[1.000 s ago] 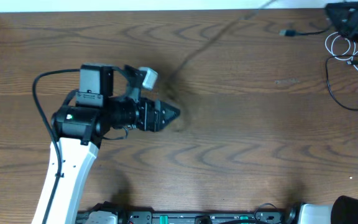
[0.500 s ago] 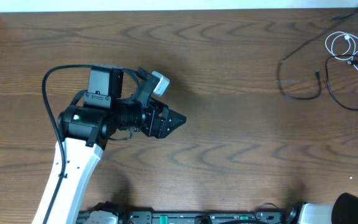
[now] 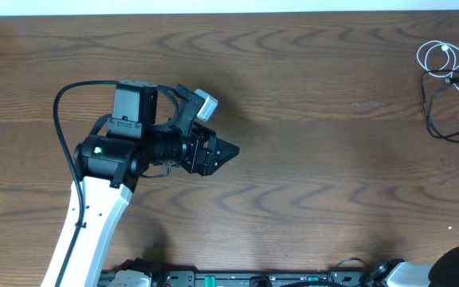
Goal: Untangle cables
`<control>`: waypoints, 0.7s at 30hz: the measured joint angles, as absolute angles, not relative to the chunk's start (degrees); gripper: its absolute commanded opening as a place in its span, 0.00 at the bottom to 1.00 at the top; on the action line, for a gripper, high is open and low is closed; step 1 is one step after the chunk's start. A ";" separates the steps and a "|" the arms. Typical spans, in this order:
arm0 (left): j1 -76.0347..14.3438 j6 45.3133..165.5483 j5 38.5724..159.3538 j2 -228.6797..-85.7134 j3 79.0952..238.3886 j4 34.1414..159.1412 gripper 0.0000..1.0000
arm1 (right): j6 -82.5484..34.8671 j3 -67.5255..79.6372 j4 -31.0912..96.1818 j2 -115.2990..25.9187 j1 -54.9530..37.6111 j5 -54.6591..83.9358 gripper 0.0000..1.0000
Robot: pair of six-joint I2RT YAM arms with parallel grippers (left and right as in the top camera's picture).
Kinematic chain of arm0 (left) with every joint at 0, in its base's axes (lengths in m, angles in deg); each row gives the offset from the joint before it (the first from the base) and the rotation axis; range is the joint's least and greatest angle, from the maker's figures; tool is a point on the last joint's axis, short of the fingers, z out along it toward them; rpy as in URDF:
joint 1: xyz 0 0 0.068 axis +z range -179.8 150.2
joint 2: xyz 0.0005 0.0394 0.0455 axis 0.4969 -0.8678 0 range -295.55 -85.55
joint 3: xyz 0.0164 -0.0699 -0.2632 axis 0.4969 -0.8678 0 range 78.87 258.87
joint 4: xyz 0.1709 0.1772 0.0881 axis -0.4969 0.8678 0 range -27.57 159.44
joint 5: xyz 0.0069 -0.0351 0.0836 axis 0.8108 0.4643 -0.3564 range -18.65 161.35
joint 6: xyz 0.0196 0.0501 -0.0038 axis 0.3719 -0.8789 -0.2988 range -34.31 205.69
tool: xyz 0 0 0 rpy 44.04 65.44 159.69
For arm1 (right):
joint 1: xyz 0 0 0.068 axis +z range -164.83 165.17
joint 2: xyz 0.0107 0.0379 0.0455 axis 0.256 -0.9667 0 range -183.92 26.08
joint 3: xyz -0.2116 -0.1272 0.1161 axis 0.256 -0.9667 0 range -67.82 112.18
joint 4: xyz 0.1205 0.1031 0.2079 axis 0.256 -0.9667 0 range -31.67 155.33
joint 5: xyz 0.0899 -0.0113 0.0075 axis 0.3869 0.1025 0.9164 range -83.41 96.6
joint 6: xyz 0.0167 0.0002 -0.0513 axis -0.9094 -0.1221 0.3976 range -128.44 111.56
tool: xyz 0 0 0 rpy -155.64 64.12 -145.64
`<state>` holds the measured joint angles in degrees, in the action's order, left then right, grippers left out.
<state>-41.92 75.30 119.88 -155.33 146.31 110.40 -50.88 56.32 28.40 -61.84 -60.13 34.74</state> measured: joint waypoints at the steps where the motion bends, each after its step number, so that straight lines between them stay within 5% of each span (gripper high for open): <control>1: -41.92 75.30 119.88 -155.33 146.31 110.42 0.79 | -50.99 56.32 26.87 -61.92 -60.64 33.80 0.01; 14: -41.92 75.30 119.86 -155.33 146.31 109.98 0.79 | -49.11 54.72 14.44 -70.73 -60.83 17.34 0.03; 21: -41.92 75.30 119.88 -155.33 146.31 109.74 0.79 | -47.73 53.98 8.58 -82.12 -60.22 18.45 0.16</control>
<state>-41.92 75.30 119.88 -155.33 146.31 109.74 -47.73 53.98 8.58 -82.12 -60.22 18.45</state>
